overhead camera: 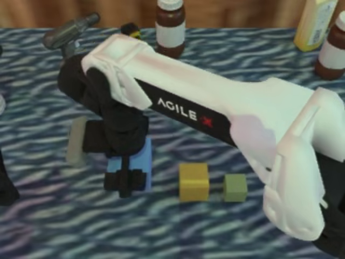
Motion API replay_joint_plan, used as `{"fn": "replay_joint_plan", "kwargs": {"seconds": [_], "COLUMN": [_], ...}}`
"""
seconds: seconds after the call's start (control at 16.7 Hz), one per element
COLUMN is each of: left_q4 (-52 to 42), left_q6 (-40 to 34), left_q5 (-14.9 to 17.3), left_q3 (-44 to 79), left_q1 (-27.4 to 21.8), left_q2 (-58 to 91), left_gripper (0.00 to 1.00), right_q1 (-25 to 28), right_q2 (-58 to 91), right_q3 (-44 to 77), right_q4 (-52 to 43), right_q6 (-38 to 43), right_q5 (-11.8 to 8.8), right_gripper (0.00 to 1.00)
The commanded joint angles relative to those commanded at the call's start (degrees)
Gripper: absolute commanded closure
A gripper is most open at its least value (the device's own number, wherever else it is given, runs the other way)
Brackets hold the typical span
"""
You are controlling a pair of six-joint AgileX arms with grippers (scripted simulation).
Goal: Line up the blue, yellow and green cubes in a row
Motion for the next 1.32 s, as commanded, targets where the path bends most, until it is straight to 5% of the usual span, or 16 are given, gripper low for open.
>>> {"fn": "replay_joint_plan", "kwargs": {"seconds": [0.6, 1.32], "left_q4": [0.0, 0.0], "left_q6": [0.0, 0.0], "left_q5": [0.0, 0.0], "left_q3": [0.0, 0.0], "left_q1": [0.0, 0.0], "left_q2": [0.0, 0.0], "left_gripper": [0.00, 0.00], "right_q1": [0.3, 0.3], "right_q2": [-1.0, -1.0], "right_q3": [-11.2, -11.2], "right_q4": [9.9, 9.9], "right_q6": [-0.1, -0.1], "right_q5": [0.0, 0.0], "right_gripper": [1.00, 0.10]}}
